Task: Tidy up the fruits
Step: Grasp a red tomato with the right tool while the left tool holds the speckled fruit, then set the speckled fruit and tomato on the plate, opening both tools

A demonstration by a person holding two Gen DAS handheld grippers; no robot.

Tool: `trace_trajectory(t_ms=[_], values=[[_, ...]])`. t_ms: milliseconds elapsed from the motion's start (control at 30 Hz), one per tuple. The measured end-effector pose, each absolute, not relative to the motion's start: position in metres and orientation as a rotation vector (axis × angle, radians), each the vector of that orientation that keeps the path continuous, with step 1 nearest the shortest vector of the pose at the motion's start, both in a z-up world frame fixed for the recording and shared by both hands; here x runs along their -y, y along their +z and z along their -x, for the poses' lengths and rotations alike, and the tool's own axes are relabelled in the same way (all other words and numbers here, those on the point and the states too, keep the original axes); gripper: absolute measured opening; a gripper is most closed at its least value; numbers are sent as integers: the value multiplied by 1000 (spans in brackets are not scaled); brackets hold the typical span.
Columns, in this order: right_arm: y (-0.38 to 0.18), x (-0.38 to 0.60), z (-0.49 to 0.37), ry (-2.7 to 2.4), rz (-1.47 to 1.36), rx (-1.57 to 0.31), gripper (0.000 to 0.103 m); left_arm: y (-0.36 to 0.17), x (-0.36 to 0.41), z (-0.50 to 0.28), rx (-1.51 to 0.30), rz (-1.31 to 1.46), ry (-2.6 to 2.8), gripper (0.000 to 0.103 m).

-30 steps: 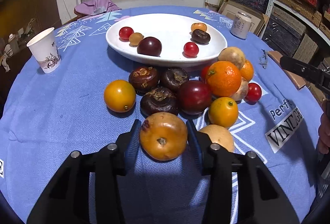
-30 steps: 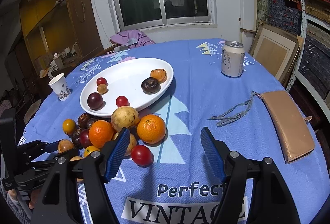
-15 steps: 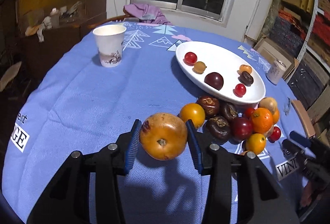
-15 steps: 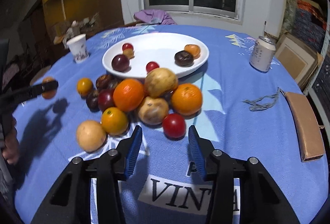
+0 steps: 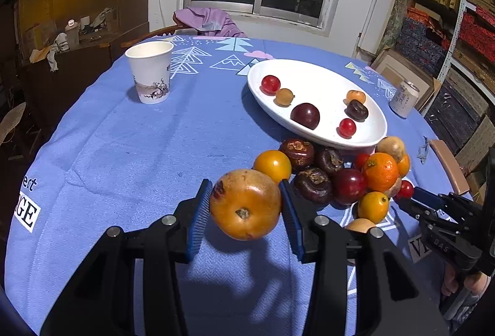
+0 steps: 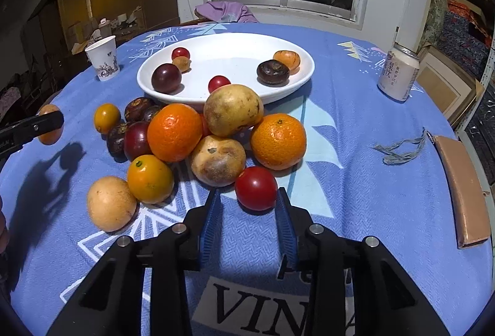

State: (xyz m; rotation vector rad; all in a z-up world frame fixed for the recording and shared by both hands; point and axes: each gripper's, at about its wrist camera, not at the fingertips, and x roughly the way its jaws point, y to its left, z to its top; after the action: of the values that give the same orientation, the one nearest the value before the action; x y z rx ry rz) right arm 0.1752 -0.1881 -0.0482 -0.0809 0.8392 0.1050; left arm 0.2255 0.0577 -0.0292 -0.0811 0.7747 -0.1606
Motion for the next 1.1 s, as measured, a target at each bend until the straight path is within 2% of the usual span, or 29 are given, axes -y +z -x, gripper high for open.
trace_trajectory(t_ms=[267, 667, 867, 1100], values=[[-53, 197, -188, 91, 31, -872, 31, -35, -55, -229, -797, 71, -164, 44], [-42, 201, -175, 79, 20, -816, 29, -45, -55, -237, -834, 68, -148, 44], [-5, 212, -164, 103, -41, -708, 29, -28, -54, -245, -828, 101, -169, 44], [52, 207, -224, 179, -54, -683, 29, 21, -25, -309, -790, 44, -162, 43]])
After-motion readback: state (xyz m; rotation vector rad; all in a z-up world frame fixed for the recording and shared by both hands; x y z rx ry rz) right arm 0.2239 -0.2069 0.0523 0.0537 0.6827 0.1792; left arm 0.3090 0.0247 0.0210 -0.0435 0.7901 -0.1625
